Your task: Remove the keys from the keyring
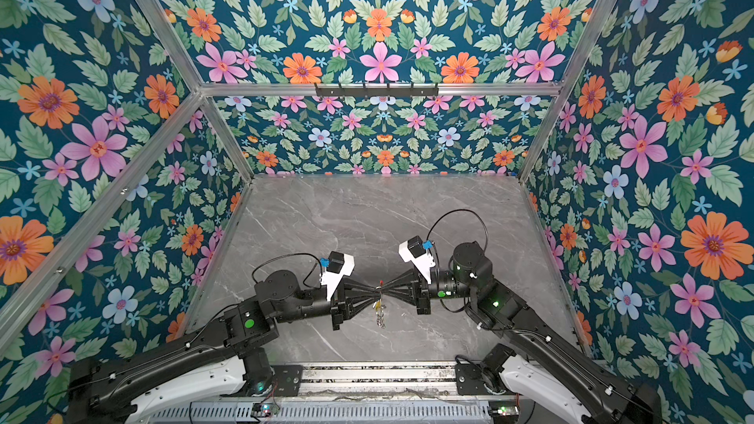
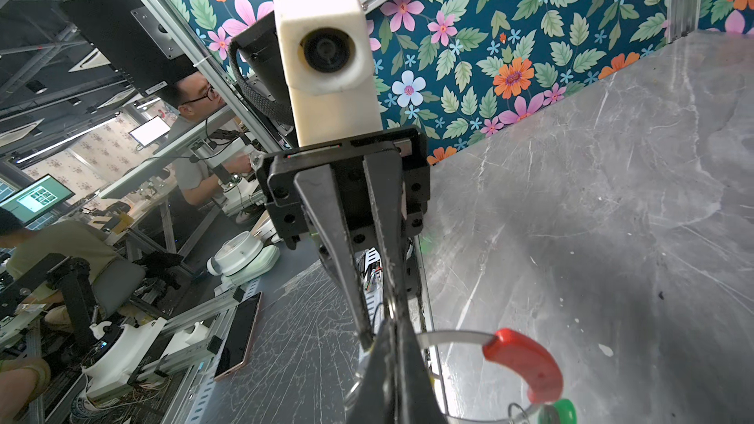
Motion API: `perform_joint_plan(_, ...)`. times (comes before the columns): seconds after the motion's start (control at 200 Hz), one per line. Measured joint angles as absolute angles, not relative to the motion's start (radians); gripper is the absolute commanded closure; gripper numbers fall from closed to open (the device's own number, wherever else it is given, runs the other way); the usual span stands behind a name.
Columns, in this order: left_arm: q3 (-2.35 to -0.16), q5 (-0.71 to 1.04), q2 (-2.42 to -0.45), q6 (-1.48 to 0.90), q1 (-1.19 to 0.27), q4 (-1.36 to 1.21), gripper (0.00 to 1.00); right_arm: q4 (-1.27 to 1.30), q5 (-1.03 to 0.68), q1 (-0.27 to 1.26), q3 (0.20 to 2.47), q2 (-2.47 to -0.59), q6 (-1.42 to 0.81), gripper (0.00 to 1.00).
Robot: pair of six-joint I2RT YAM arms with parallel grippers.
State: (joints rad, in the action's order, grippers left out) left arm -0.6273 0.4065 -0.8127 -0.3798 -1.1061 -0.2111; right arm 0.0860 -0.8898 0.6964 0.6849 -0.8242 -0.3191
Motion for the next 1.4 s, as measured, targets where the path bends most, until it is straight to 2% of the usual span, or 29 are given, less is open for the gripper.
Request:
perform_joint_plan(0.305,-0.627,0.42,-0.816,-0.419,-1.1,-0.217,1.0,0.1,-0.887,0.696,0.678,-0.819,-0.311,1.0)
perform_joint_plan(0.46,-0.639,0.422,-0.825,-0.424,-1.099,-0.213,1.0,0.101,-0.886,0.694,0.678,-0.818,-0.312,1.0)
perform_joint_plan(0.575,-0.69,0.414,-0.84,-0.413,-1.099,-0.141,1.0,0.1,-0.867,0.694,0.678,-0.815,-0.33,0.64)
perform_joint_plan(0.68,-0.76,0.419,-0.857,-0.384,-1.102,-0.039,1.0,0.073,-0.834,0.693,0.681,-0.805,-0.33,0.55)
perform_joint_plan(1.07,-1.072,0.329,-1.028,-0.248,-1.102,0.465,1.0,-0.031,-0.738,0.696,0.682,-0.72,-0.295,0.52)
perform_joint_plan(1.27,-1.183,0.277,-1.091,-0.18,-1.11,0.656,1.0,-0.065,-0.73,0.696,0.685,-0.693,-0.262,0.55)
perform_joint_plan(1.4,-1.232,0.272,-1.128,-0.146,-1.131,0.741,1.0,-0.071,-0.742,0.696,0.685,-0.715,-0.247,0.61)
